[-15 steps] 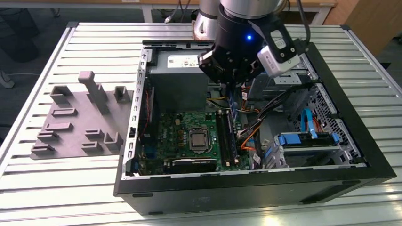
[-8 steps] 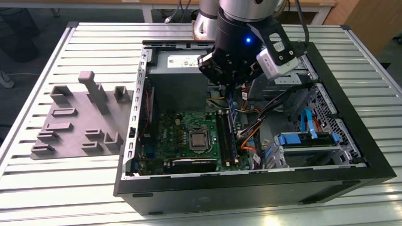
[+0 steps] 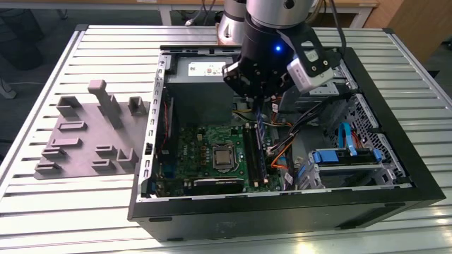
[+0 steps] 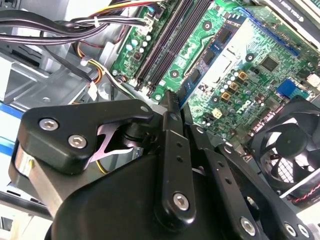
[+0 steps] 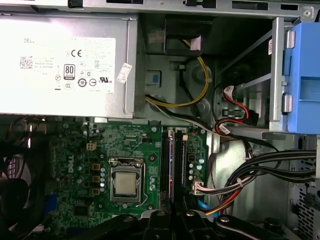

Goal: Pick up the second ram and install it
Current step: 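Insert the second ram into the second slot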

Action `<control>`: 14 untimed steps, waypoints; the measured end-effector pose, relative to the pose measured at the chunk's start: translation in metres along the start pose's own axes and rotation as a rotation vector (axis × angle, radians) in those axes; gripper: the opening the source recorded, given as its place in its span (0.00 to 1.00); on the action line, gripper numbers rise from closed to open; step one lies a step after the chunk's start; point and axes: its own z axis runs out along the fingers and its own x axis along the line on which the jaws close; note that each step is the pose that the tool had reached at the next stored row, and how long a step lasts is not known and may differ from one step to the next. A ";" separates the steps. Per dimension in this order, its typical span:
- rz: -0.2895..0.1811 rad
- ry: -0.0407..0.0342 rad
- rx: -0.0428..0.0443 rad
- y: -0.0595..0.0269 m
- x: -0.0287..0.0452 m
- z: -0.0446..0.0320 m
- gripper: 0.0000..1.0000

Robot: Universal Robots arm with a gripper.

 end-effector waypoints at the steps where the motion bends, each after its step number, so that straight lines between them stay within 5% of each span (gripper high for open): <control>1: 0.001 0.0000 0.0002 0.0000 0.0000 0.0006 0.14; 14: 0.013 0.0000 0.0014 0.0000 0.0001 0.0081 0.14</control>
